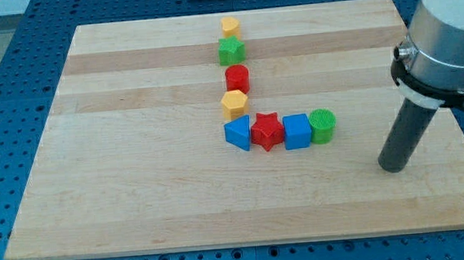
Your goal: Push blue cube up a bit
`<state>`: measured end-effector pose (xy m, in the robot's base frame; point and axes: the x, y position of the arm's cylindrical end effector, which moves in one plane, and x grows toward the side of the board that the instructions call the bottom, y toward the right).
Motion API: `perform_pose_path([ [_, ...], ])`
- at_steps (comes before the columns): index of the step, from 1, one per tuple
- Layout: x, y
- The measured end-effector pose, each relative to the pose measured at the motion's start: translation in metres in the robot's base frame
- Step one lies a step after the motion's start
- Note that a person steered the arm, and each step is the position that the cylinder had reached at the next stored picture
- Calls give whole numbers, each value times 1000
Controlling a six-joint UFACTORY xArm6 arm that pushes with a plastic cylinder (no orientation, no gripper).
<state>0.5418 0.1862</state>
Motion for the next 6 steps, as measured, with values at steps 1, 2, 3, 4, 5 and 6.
perform_pose_path([
  [1, 0, -13],
  [2, 1, -76],
  [3, 1, -76],
  [4, 1, -113],
  [5, 0, -118],
  [6, -65, -109],
])
